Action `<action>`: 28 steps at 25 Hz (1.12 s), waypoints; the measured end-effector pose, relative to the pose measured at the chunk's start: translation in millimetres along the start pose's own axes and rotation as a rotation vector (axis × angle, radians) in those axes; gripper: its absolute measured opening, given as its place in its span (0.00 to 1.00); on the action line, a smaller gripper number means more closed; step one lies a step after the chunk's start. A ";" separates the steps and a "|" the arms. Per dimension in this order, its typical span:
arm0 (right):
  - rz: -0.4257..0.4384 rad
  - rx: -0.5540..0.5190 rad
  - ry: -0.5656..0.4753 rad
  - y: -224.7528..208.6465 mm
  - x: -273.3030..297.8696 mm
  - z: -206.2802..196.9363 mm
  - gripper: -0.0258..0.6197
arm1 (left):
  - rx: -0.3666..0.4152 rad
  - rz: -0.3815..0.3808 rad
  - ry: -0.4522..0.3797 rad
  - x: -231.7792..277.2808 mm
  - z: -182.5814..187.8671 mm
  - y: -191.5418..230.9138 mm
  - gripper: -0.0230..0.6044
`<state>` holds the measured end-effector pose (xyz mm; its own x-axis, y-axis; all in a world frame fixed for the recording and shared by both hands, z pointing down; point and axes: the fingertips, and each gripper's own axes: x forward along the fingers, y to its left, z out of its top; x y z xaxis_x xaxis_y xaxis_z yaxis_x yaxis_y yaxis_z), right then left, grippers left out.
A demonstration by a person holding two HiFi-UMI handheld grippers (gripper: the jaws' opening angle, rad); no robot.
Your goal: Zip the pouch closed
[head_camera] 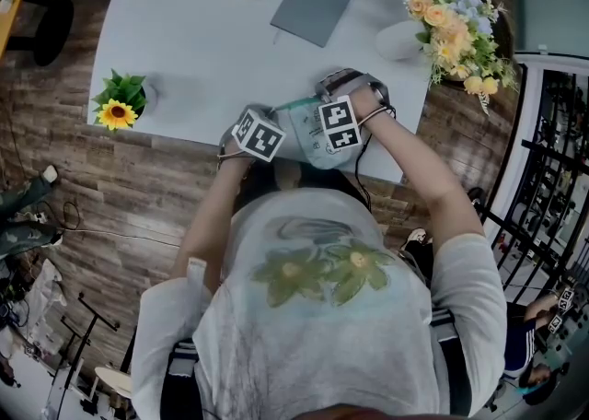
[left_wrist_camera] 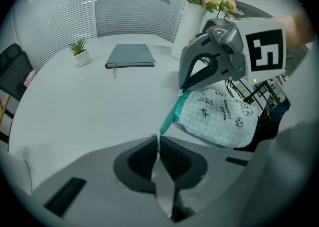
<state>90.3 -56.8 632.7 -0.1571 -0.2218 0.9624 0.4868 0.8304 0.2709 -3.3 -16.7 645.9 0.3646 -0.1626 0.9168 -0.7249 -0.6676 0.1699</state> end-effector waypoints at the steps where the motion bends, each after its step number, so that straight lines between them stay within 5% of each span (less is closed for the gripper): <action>1: 0.000 -0.001 0.004 0.1 0.2 -0.1 0.07 | 0.001 -0.001 0.000 0.0 0.1 0.0 0.08; 28: -0.003 0.042 0.039 3.6 -6.1 -15.7 0.07 | 0.000 -0.008 -0.010 -0.3 0.6 0.3 0.08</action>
<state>106.5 -60.4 628.2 -0.1246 -0.2429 0.9620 0.4495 0.8506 0.2730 -3.3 -17.2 645.4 0.3761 -0.1641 0.9119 -0.7217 -0.6691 0.1772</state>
